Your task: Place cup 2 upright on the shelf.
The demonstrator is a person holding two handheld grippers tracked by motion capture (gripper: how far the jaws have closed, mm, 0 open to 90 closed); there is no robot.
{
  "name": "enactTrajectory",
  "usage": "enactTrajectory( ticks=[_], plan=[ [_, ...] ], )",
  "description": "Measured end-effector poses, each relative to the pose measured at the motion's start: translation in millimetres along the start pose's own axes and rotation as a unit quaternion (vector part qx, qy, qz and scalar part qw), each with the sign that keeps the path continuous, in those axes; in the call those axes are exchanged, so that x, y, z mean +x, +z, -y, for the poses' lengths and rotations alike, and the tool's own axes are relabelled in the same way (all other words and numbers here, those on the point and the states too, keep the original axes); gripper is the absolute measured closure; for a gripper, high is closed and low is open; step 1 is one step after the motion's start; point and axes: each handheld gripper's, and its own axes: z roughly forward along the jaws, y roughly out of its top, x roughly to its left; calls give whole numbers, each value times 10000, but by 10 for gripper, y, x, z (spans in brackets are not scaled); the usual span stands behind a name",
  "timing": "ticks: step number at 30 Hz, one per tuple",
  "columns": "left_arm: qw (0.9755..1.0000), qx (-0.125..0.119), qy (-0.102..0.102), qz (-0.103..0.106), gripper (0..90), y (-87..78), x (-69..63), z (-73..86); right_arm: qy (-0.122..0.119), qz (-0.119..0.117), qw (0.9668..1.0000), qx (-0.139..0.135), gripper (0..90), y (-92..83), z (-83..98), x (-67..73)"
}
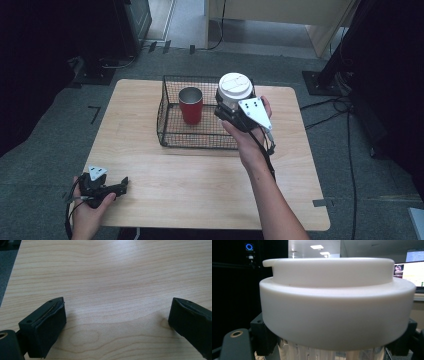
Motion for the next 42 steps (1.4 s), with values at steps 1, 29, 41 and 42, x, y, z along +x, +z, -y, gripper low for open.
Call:
enactTrajectory(
  ticks=[1, 29, 41, 42],
  plan=[
    [10000, 0, 1, 0, 19, 0, 0, 0, 10, -6, 10000, 31, 160, 35, 16, 8],
    [10000, -9, -7, 5, 19, 1, 0, 0, 270, 408, 9941, 964, 159, 750, 769, -255],
    [10000, 1, 5, 5, 19, 0, 1, 0, 187, 254, 9888, 1459, 158, 825, 926, -199],
    [10000, 2, 5, 5, 19, 0, 1, 1, 171, 267, 9883, 1491, 158, 828, 939, -192]
  ],
)
